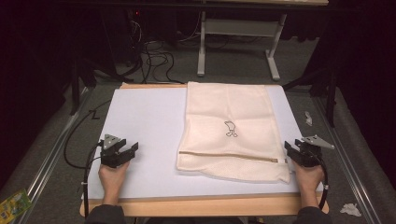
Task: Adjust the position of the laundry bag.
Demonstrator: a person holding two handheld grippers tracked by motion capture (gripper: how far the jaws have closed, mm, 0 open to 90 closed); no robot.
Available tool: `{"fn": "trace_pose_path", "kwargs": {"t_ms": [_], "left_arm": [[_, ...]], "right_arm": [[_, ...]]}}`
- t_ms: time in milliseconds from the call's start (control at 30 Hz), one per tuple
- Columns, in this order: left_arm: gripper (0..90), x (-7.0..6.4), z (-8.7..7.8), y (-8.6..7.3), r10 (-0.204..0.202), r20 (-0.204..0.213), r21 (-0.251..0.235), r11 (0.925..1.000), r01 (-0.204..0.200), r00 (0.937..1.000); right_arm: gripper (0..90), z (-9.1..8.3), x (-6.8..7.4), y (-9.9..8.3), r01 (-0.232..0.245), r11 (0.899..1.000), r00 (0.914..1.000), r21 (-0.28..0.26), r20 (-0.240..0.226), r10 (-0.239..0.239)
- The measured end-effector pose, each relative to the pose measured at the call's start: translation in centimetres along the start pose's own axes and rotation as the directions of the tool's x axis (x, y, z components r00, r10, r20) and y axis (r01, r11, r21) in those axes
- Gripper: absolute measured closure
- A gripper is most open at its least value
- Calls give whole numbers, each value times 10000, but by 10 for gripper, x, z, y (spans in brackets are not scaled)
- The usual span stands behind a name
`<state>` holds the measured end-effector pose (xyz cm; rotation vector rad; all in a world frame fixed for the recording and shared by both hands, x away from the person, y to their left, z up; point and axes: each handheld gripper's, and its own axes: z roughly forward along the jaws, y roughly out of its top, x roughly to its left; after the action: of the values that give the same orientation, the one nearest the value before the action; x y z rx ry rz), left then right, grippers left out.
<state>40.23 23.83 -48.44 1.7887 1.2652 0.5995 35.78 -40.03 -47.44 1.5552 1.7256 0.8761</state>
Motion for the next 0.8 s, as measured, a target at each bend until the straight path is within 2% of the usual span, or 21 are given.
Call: {"fn": "trace_pose_path", "kwargs": {"t_ms": [333, 500, 633, 800], "left_arm": [[421, -2, 1, 1, 261, 46, 147, 9995, -262, 9996], [432, -8, 0, 0, 712, -227, 88, 9974, -711, 9972], [431, -6, 1, 1, 568, -154, 158, 9983, -565, 9983], [430, -6, 0, 1, 551, -125, 127, 9984, -549, 9984]], "right_arm": [[516, 0, -2, 0, -98, 9999, 9999, -29, -55, 98], [515, 0, -1, 0, -133, 9999, 9999, -8, -46, 133], [533, 1, -3, 0, -149, 9999, 9997, 73, -197, 150], [541, 0, -3, 0, -217, 9998, 9998, -10, -38, 217]]}}
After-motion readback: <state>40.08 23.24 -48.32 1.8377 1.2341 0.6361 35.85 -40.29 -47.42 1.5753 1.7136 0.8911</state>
